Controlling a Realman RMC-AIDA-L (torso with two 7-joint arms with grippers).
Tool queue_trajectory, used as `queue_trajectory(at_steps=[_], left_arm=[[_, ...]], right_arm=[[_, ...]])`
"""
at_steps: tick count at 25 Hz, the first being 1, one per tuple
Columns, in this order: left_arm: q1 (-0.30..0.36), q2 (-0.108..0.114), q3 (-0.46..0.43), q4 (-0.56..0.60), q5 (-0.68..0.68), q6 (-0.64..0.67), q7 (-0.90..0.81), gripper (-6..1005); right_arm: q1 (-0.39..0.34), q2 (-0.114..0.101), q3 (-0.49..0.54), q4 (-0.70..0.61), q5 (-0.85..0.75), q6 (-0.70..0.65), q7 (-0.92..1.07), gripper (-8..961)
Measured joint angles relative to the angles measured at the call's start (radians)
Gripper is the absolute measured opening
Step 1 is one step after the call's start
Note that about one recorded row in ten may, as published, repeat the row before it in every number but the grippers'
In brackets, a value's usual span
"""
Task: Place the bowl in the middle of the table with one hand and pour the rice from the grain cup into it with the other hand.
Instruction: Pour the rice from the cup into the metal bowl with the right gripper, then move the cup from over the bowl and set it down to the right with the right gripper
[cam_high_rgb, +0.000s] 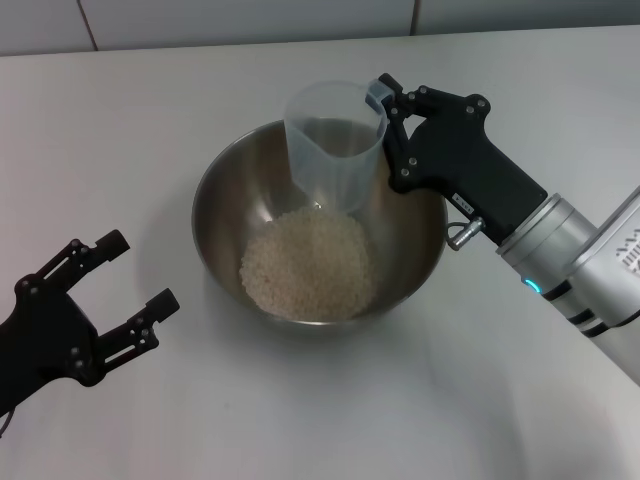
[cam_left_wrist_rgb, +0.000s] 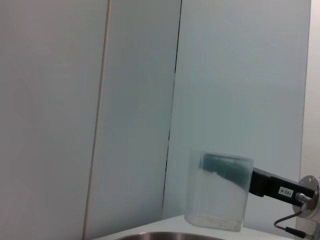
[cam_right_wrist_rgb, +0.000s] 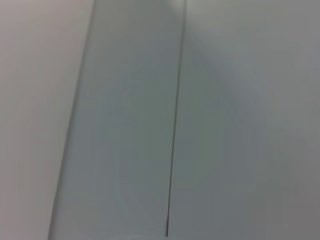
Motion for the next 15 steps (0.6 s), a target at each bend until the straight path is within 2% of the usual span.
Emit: queue_trajectory(at_steps=[10, 15], left_arm=[[0.004, 0.0, 0.003, 0.002, 0.0, 0.004, 0.0, 861], [0.004, 0.0, 0.003, 0.001, 0.0, 0.006, 0.0, 861]], right_arm=[[-0.006, -0.001, 0.003, -0.001, 0.001, 0.001, 0.049, 18], [-0.037, 0.001, 0.078, -0.015, 0.001, -0.004, 0.047, 18]])
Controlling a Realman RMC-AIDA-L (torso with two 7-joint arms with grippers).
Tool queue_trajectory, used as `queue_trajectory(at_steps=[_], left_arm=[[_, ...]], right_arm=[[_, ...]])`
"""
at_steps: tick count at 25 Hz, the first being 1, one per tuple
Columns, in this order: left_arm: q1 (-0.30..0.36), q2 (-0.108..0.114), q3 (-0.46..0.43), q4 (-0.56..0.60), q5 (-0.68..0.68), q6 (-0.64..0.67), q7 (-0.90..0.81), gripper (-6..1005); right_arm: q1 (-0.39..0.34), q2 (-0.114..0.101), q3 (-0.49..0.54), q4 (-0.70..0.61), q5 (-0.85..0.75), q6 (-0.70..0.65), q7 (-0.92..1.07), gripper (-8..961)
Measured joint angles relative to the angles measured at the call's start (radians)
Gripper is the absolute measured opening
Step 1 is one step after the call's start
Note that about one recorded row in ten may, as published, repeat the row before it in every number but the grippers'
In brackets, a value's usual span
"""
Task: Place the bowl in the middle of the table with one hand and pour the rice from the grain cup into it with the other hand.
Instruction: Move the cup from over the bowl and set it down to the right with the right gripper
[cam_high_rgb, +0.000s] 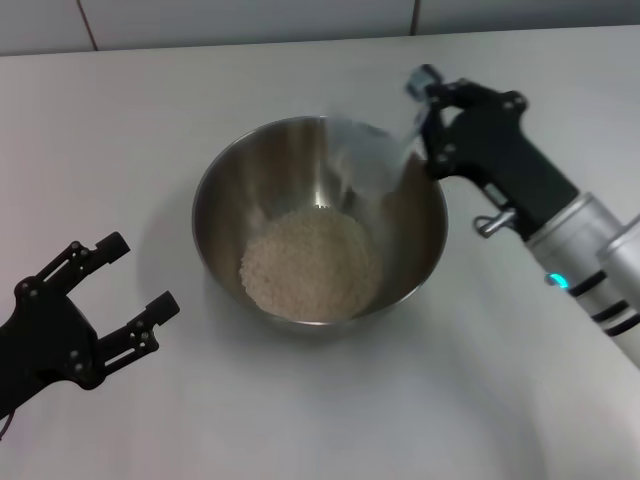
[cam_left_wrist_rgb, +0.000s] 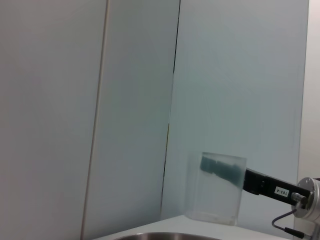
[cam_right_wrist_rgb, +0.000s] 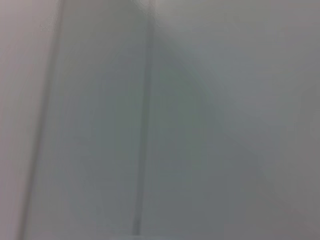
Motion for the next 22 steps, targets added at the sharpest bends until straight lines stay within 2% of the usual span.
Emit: queue_trajectory(at_steps=[4, 12, 22], left_arm=[[0.0, 0.0, 0.001, -0.003, 0.0, 0.001, 0.003, 861], [0.0, 0.0, 0.002, -0.005, 0.0, 0.004, 0.006, 860], [-0.001, 0.0, 0.002, -0.004, 0.0, 0.009, 0.006, 860]], right_arm=[[-0.062, -0.003, 0.124, -0.008, 0.0, -0.019, 0.008, 18], [-0.117, -0.001, 0.273, -0.06, 0.0, -0.027, 0.016, 19], [-0.111, 0.002, 0.299, -0.106, 0.014, 0.02, 0.023, 19]])
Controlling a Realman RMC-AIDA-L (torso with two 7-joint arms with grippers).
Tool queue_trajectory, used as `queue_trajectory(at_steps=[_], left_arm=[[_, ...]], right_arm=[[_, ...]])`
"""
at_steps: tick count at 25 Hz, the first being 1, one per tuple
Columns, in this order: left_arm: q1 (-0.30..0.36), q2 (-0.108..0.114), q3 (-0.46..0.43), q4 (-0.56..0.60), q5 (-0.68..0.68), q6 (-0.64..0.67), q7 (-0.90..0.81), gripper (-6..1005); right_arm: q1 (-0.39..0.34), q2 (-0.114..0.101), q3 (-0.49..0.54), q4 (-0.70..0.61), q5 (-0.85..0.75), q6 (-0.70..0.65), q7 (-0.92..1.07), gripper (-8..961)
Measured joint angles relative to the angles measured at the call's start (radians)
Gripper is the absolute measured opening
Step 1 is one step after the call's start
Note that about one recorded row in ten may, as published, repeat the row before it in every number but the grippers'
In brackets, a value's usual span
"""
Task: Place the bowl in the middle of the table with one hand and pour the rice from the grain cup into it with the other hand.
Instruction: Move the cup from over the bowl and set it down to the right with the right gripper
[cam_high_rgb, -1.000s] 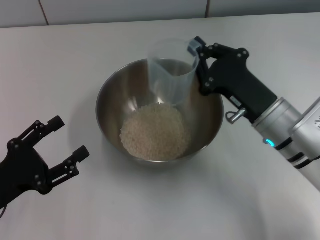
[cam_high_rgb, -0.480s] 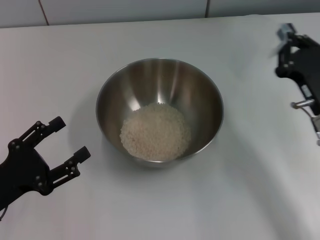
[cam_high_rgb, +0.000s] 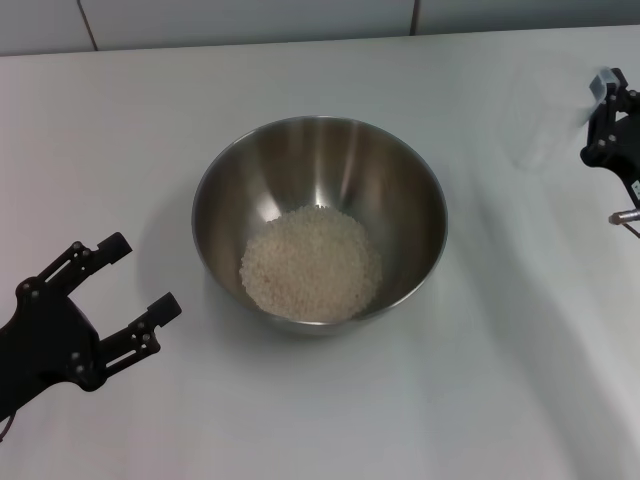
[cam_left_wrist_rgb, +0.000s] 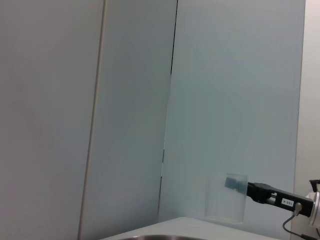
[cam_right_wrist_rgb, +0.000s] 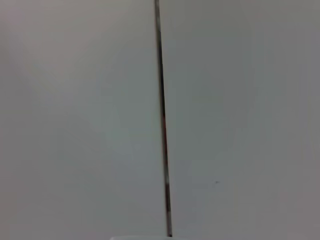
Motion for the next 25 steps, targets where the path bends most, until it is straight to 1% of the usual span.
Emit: queue_trajectory(at_steps=[3, 6, 7, 8, 12, 17, 25], left_arm=[[-0.001, 0.0, 0.0, 0.0, 0.0, 0.002, 0.0, 860], [-0.002, 0.0, 0.0, 0.001, 0.0, 0.008, 0.0, 860], [-0.003, 0.0, 0.0, 0.001, 0.0, 0.01, 0.0, 860], [-0.003, 0.0, 0.0, 0.001, 0.0, 0.01, 0.0, 860], [-0.005, 0.0, 0.0, 0.0, 0.0, 0.01, -0.002, 860], [-0.002, 0.0, 0.0, 0.002, 0.0, 0.014, -0.004, 860], [0.0, 0.0, 0.0, 0.006, 0.0, 0.021, -0.005, 860]], right_arm=[[0.007, 0.0, -0.006, 0.0, 0.0, 0.018, -0.002, 19], [0.018, -0.001, -0.007, -0.002, -0.002, 0.07, -0.005, 19], [0.03, -0.001, -0.007, -0.008, -0.003, 0.128, -0.007, 19], [0.03, -0.001, -0.007, -0.008, -0.003, 0.128, -0.007, 19], [0.055, -0.002, -0.007, -0.025, -0.004, 0.234, -0.001, 18], [0.057, -0.001, -0.017, -0.025, -0.009, 0.276, -0.001, 18], [0.058, -0.001, -0.029, -0.021, -0.01, 0.285, 0.0, 18]])
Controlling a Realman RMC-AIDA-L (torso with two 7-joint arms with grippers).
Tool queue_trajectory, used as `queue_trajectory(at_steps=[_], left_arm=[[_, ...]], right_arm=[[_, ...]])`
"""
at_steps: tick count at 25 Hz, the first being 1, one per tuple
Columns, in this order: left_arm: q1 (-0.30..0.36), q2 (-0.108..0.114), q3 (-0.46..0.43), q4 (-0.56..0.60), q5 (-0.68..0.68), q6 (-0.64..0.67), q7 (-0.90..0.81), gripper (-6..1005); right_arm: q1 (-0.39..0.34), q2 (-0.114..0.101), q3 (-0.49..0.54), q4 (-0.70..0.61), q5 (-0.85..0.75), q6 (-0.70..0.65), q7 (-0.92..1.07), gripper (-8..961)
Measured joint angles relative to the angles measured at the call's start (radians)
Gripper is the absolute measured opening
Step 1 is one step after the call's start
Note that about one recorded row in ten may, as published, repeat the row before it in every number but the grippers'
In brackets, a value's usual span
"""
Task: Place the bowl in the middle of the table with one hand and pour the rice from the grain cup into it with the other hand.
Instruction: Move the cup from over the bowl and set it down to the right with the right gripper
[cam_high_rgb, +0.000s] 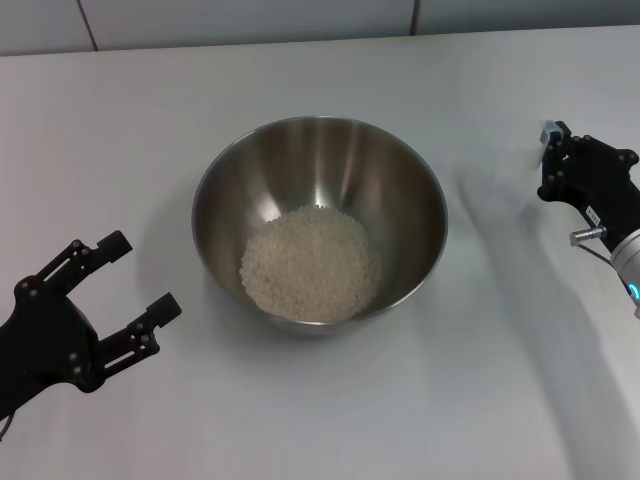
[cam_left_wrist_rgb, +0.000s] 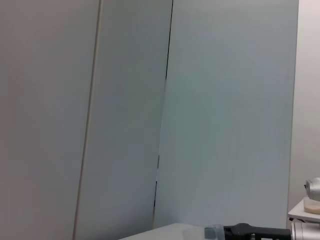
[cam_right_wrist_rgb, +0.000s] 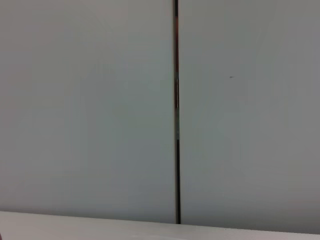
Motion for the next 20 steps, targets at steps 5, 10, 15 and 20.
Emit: queue_trajectory(at_steps=[5, 10, 15, 20], left_arm=[[0.0, 0.0, 0.0, 0.0, 0.0, 0.0, 0.0, 860], [0.0, 0.0, 0.0, 0.0, 0.0, 0.002, -0.001, 860], [0.0, 0.001, -0.004, -0.001, 0.0, 0.003, -0.001, 860], [0.0, 0.001, -0.006, -0.002, 0.0, 0.003, -0.001, 860]], right_arm=[[0.01, 0.0, 0.0, 0.001, -0.001, 0.033, 0.0, 21], [0.025, 0.0, -0.005, 0.0, -0.001, 0.084, 0.031, 36], [0.016, -0.003, -0.005, 0.002, 0.0, 0.078, 0.05, 162], [0.012, -0.004, -0.005, -0.002, 0.001, 0.077, 0.051, 361]])
